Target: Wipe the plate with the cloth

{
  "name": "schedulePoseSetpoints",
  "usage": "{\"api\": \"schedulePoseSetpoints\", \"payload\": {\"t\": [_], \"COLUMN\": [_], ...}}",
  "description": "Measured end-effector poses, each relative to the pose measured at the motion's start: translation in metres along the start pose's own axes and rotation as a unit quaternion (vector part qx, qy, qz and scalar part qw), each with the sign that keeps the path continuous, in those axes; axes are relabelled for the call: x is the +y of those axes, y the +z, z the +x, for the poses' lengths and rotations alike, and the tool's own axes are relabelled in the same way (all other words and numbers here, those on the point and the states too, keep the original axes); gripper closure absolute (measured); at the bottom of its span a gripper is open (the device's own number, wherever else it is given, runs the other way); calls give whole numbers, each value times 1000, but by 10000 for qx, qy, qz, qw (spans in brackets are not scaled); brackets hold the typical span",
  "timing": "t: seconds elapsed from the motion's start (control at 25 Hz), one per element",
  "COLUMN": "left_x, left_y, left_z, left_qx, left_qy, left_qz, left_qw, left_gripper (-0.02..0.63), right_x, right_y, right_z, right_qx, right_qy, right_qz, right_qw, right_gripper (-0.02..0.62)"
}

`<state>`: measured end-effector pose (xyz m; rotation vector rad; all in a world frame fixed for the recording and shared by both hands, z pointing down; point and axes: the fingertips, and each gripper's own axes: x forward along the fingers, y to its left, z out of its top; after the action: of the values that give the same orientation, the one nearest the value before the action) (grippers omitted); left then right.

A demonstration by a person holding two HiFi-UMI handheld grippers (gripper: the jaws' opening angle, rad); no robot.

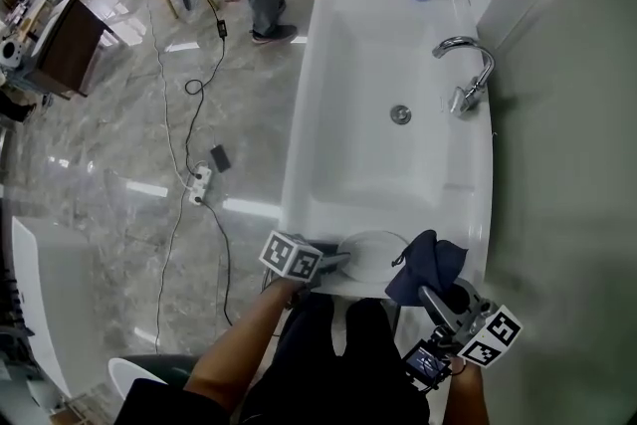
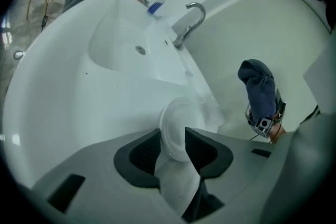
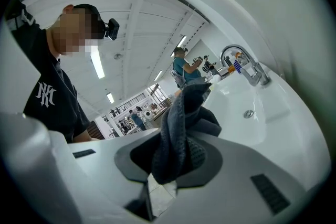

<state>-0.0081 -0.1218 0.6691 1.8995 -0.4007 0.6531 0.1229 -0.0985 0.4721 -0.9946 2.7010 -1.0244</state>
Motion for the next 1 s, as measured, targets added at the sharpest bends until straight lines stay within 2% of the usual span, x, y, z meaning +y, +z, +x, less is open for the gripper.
{"api": "schedulePoseSetpoints", "payload": {"t": [0.2, 0.36, 0.48, 0.64, 0.76, 1.0], "left_x": [0, 1, 0, 2, 3, 5], "left_y": [-4, -3, -1, -3, -2, -3], "left_z": [0, -4, -6, -9, -9, -9], "left_qx": [189, 159, 102, 80, 88, 179], "left_qy": [-19, -148, -276, -286, -254, -165], "left_qz": [10, -92, -152, -162, -159, -146], "left_qw": [9998, 9997, 9995, 9994, 9995, 9996], "left_gripper": [556, 566, 571, 574, 574, 574], "right_x": [-8, -14, -19, -29, -35, -46], "right_y": [-6, -26, -52, -93, -123, -152], "right_z": [7, 30, 57, 97, 119, 133], "right_qx": [103, 514, 970, 1640, 2269, 3084], "right_qy": [-13, 106, 267, 174, 38, -328], "right_qz": [110, 218, 514, 776, 803, 393], "right_qw": [9999, 9984, 9936, 9833, 9706, 9499], "right_gripper": [531, 531, 531, 532, 534, 540]}}
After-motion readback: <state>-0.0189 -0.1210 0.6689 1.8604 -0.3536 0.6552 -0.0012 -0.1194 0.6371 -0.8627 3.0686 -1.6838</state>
